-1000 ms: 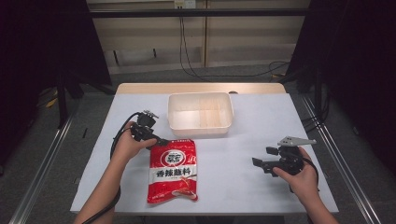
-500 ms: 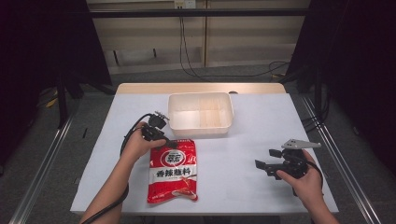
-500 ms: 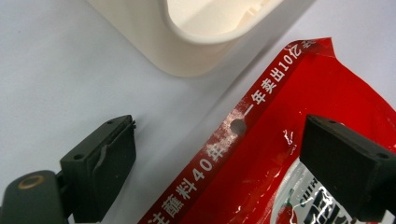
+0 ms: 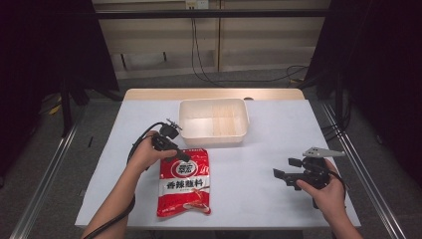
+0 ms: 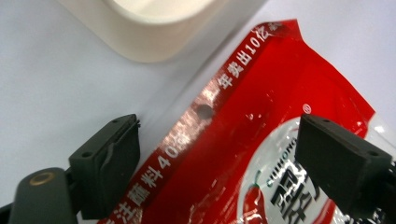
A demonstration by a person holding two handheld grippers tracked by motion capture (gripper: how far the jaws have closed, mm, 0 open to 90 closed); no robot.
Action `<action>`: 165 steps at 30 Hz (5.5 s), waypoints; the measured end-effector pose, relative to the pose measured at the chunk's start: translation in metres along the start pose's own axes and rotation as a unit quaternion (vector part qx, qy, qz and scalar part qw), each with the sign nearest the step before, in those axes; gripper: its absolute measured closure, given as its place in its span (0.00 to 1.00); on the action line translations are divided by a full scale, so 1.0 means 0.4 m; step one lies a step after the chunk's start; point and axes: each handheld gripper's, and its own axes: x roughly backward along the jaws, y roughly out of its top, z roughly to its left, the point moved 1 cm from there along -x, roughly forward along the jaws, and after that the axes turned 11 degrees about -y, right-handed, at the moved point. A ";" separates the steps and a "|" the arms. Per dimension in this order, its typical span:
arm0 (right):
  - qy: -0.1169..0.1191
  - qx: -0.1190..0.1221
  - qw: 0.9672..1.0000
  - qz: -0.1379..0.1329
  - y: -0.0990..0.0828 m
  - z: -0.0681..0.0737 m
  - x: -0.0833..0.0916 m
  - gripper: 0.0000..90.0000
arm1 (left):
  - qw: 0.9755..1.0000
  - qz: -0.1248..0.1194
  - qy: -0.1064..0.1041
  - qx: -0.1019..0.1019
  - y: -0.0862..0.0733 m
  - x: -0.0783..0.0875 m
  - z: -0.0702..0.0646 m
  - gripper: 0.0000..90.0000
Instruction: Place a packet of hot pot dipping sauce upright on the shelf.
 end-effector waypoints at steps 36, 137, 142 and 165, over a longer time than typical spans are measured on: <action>0.005 -0.006 1.000 -0.002 0.005 0.006 -0.003 0.21 | 0.994 0.107 -0.004 -0.024 -0.008 0.072 -0.092 0.80; 0.015 0.005 1.000 -0.019 0.017 0.023 0.009 0.21 | 0.985 -0.150 0.060 0.060 0.260 0.459 -0.221 0.99; 0.016 0.007 1.000 -0.019 0.017 0.024 0.008 0.21 | 0.983 -0.158 0.069 0.059 0.276 0.449 -0.223 0.99; 0.019 0.007 1.000 -0.015 0.015 0.026 0.005 0.21 | 0.982 -0.167 0.070 0.052 0.330 0.411 -0.203 0.98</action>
